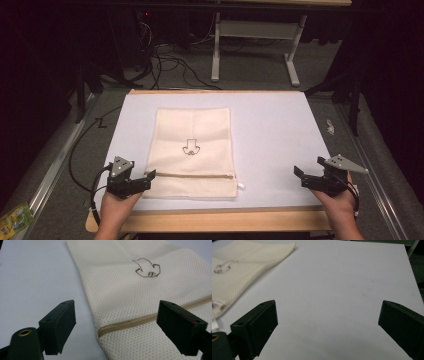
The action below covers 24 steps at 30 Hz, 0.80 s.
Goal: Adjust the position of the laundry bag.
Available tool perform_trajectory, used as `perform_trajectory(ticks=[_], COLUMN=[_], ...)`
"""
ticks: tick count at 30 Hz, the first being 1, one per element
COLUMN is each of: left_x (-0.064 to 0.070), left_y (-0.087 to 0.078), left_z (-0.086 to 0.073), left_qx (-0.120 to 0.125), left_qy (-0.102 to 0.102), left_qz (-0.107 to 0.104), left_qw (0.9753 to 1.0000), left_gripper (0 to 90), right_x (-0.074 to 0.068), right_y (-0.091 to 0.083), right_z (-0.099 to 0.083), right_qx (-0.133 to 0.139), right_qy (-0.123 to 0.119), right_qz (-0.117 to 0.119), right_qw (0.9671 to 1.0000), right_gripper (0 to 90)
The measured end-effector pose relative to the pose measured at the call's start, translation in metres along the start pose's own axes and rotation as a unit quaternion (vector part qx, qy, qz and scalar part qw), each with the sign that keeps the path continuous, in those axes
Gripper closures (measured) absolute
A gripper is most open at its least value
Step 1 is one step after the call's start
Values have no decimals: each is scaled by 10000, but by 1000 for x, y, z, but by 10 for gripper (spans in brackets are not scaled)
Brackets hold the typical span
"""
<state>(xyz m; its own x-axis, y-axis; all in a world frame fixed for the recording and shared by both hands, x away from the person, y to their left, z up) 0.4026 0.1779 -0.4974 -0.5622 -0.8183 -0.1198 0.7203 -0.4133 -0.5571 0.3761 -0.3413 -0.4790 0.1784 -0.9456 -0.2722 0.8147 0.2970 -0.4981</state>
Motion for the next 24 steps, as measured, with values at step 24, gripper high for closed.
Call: perform_trajectory(ticks=[24], left_x=[5], left_y=[0], left_z=[11], left_qx=[299], left_qy=[115], left_qz=[-43], left_qw=[9995], left_gripper=[210], right_x=[-37], right_y=[10], right_z=[-2], right_qx=[128], right_qy=[-374], right_qz=[338], right_qw=[9986], right_gripper=[127])
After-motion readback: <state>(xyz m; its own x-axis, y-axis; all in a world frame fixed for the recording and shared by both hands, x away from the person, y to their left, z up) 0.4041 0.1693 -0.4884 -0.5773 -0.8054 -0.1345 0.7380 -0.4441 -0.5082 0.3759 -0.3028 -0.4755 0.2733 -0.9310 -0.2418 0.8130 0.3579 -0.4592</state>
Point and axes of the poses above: each handheld gripper's, and its own axes: y roughly forward along the jaws, z roughly out of its top, x roughly to its right, the point moved 9 cm from there along y, roughly forward along the jaws, and after that the axes turned 13 degrees about y, right-handed, at the moved point
